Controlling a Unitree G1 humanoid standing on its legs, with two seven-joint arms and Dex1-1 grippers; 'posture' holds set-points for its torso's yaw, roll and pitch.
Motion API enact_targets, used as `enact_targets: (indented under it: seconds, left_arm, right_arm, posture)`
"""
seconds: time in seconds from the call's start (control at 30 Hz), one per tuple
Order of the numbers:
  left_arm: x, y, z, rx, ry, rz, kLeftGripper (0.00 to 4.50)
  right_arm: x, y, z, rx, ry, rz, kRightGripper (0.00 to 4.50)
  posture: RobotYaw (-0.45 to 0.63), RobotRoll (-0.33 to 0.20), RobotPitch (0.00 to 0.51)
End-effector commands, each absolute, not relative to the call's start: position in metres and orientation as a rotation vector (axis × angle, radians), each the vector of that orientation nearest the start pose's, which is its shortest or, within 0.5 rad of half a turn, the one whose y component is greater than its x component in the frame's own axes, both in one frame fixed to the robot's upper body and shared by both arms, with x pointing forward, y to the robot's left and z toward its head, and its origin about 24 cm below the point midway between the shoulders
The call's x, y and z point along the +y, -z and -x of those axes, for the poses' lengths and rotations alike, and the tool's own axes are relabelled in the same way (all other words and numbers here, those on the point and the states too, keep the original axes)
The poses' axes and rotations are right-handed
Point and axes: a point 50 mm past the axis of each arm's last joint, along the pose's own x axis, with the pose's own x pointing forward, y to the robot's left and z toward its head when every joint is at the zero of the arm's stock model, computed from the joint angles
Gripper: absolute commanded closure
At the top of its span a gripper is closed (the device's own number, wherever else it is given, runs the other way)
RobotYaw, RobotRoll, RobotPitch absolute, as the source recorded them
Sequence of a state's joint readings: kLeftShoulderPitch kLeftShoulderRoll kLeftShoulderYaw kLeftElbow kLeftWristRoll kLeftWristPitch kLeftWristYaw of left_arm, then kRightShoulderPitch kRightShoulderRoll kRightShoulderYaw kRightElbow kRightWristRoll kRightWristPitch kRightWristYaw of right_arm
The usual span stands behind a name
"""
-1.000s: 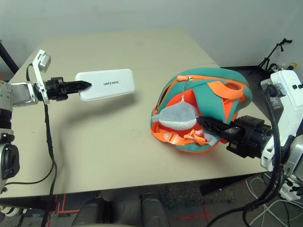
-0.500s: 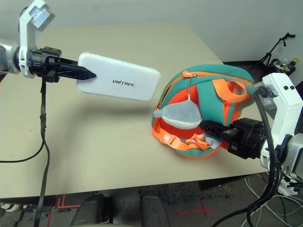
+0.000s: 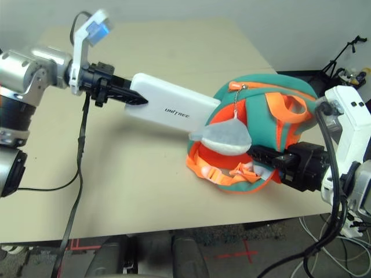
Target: Put the pencil case into the backpack and zip it.
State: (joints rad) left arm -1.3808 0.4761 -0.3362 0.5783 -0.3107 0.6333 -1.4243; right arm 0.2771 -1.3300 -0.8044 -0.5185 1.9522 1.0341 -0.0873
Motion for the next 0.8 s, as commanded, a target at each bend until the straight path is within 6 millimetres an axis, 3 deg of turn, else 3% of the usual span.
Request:
enact_targets:
  seconds: [0.03, 0.27, 0.57, 0.8]
  left_arm:
    - [0.067, -0.314, -0.349, 0.162, 1.571, -0.457, 3.17]
    - [0.040, -0.324, -0.332, 0.189, 1.726, -0.345, 3.17]
    - [0.005, -0.294, -0.323, 0.345, 1.813, -0.258, 3.17]
    - [-0.019, -0.271, -0.329, 0.291, 1.783, -0.309, 3.17]
  right_arm:
    - [-0.240, -0.237, -0.174, 0.550, -0.511, -0.117, 4.32]
    - [-0.236, -0.235, -0.177, 0.547, -0.526, -0.126, 4.32]
    - [-0.231, -0.233, -0.182, 0.540, -0.550, -0.132, 4.32]
    - [-0.228, -0.234, -0.191, 0.513, -0.562, -0.123, 4.32]
  posture:
    - [-0.18, 0.000, 0.141]
    - [-0.18, 0.000, 0.139]
    - [-0.18, 0.000, 0.138]
    - [-0.20, 0.000, 0.137]
